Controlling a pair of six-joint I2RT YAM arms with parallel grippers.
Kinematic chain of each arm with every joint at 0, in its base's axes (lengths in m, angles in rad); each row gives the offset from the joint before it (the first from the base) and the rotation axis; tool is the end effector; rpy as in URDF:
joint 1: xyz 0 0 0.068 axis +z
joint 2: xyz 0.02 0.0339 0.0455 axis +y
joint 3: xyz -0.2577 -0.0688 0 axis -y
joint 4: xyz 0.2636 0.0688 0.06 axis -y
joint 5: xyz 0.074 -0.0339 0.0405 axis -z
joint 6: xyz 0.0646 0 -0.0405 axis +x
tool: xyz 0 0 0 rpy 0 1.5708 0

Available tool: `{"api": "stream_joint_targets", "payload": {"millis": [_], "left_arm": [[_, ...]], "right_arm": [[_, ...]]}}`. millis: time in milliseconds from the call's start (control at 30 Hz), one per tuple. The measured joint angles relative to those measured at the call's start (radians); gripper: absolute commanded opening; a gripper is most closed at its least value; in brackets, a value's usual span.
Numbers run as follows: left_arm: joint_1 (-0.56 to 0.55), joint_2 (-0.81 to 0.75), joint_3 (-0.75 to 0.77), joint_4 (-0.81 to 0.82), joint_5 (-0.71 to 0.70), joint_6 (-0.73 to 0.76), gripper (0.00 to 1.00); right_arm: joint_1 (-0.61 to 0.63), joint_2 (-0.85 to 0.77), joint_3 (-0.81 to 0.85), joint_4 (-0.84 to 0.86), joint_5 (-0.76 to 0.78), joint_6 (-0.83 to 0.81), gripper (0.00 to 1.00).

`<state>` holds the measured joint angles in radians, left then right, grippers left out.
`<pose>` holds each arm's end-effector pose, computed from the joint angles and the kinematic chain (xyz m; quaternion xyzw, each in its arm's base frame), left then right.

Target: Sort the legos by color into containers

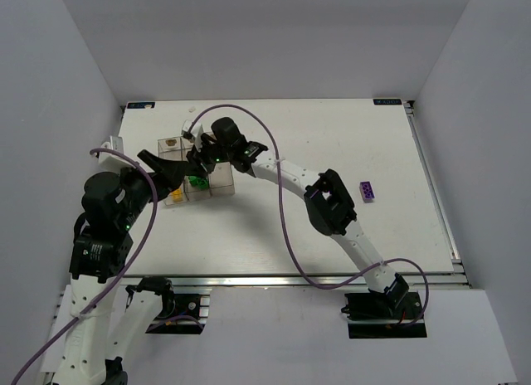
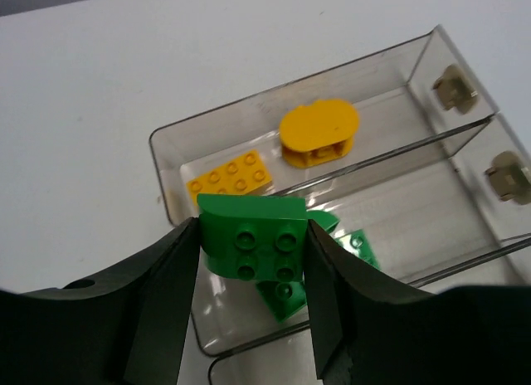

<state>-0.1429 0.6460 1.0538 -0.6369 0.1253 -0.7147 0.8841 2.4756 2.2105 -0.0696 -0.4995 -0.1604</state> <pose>0.1640 -0.0318 0.3969 -0.1831 0.7610 -0.3026 0.5439 0.3667 0.4961 0.2186 -0.5181 0.6130 0.3872 0.4538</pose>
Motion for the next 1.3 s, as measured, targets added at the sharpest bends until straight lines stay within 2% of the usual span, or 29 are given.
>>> {"api": "stream_joint_targets", "payload": {"millis": [33, 100, 133, 167, 267, 400, 567, 633, 667, 700, 733, 767, 800, 867, 1000, 1033, 1067, 1100, 1133, 1200, 1300], "left_arm": [[0.000, -0.003, 0.000, -0.006, 0.003, -0.003, 0.78], [0.000, -0.007, 0.000, -0.018, 0.010, -0.010, 0.78], [0.000, -0.008, 0.000, -0.022, 0.014, -0.012, 0.78], [0.000, -0.008, 0.000, -0.026, 0.017, -0.015, 0.78], [0.000, -0.006, 0.000, -0.029, 0.027, -0.018, 0.78], [0.000, 0.007, 0.000, -0.012, 0.053, -0.019, 0.78], [-0.002, 0.037, -0.001, 0.045, 0.100, -0.026, 0.73], [-0.002, 0.049, -0.007, 0.076, 0.126, -0.030, 0.67], [-0.002, 0.056, -0.014, 0.096, 0.143, -0.032, 0.62], [-0.002, 0.064, -0.023, 0.113, 0.164, -0.037, 0.49], [-0.002, 0.076, -0.033, 0.134, 0.190, -0.045, 0.42], [-0.002, 0.092, -0.040, 0.152, 0.216, -0.048, 0.35], [-0.003, 0.116, -0.048, 0.174, 0.253, -0.048, 0.23], [-0.008, 0.175, -0.061, 0.215, 0.321, -0.054, 0.17], [-0.042, 0.311, -0.116, 0.286, 0.420, -0.053, 0.19], [-0.056, 0.340, -0.124, 0.289, 0.434, -0.051, 0.29], [-0.076, 0.374, -0.130, 0.291, 0.445, -0.046, 0.36], [-0.099, 0.404, -0.130, 0.293, 0.451, -0.043, 0.42], [-0.127, 0.438, -0.128, 0.304, 0.452, -0.037, 0.52], [-0.188, 0.505, -0.121, 0.316, 0.455, -0.028, 0.58], [-0.277, 0.615, -0.107, 0.344, 0.439, -0.023, 0.67]], "right_arm": [[0.005, 0.002, -0.001, 0.026, 0.024, -0.002, 0.05], [0.010, 0.002, -0.001, 0.071, 0.060, -0.004, 0.15], [0.010, 0.002, -0.001, 0.093, 0.075, -0.005, 0.25], [0.011, 0.002, -0.001, 0.107, 0.083, -0.006, 0.47], [0.013, 0.000, -0.022, 0.143, 0.093, -0.015, 0.65], [0.013, -0.001, -0.080, 0.160, 0.082, -0.033, 0.73], [0.008, -0.007, -0.095, 0.145, 0.071, -0.037, 0.76], [0.002, -0.032, -0.106, 0.135, 0.072, -0.031, 0.74], [-0.005, -0.059, -0.122, 0.123, 0.071, -0.025, 0.63], [-0.013, -0.087, -0.137, 0.115, 0.073, -0.022, 0.50], [-0.026, -0.124, -0.155, 0.097, 0.074, -0.013, 0.35], [-0.041, -0.163, -0.172, 0.076, 0.078, -0.006, 0.04], [-0.062, -0.216, -0.196, 0.055, 0.089, 0.006, 0.00], [-0.119, -0.342, -0.267, 0.005, 0.107, 0.026, 0.00], [-0.293, -0.591, -0.407, -0.153, 0.095, 0.020, 0.00], [-0.337, -0.635, -0.437, -0.192, 0.085, 0.010, 0.11], [-0.393, -0.682, -0.484, -0.232, 0.069, -0.006, 0.38], [-0.448, -0.727, -0.535, -0.282, 0.051, -0.023, 0.52], [-0.499, -0.766, -0.595, -0.337, 0.038, -0.063, 0.73], [-0.574, -0.823, -0.704, -0.464, 0.022, -0.137, 0.82], [-0.621, -0.896, -0.877, -0.625, 0.031, -0.260, 0.88]]}}
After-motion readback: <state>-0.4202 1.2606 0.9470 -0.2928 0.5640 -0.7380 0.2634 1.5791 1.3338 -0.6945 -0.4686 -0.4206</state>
